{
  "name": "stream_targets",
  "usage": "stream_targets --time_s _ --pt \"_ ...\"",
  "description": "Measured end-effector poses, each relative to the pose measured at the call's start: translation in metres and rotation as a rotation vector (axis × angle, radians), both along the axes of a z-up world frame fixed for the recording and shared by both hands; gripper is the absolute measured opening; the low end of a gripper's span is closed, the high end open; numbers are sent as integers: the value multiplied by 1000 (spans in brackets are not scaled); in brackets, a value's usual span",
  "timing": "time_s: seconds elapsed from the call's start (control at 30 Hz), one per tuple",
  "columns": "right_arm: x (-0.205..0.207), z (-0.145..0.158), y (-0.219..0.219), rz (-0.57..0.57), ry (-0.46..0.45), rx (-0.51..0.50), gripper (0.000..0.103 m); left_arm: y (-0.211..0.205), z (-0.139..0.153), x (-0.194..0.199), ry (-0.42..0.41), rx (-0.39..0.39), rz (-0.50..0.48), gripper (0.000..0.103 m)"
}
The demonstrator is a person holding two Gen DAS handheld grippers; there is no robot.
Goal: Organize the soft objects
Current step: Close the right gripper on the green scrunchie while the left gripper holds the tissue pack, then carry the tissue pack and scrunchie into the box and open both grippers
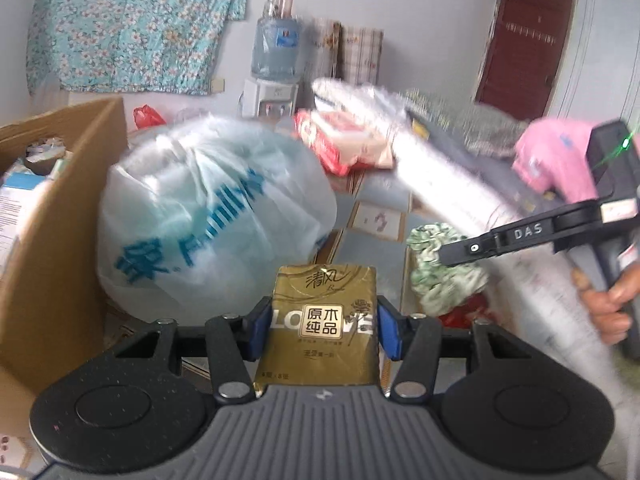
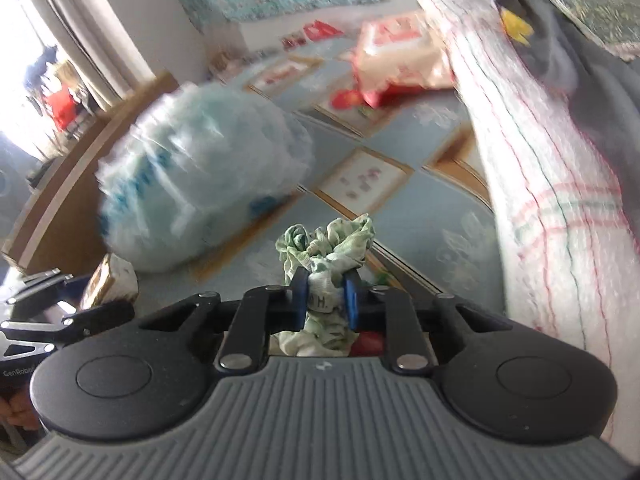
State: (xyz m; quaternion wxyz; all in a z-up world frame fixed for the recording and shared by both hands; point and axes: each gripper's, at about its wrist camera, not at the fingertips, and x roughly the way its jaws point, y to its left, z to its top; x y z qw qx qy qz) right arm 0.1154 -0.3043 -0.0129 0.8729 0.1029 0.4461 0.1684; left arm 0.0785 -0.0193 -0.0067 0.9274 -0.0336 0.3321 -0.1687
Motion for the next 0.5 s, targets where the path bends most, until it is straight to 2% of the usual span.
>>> stream_targets --time_s 0.13,0.27,0.37,0.5 --pt "-4 31 19 56 -63 60 17 34 33 -19 -66 -72 48 54" --pt "2 61 54 145 -121 130 17 74 63 -37 -147 -104 129 54" --pt "13 80 91 234 -154 200 17 106 80 -47 -197 -79 203 54" --pt "39 93 146 357 -135 313 17 147 88 -42 -173 -21 303 54"
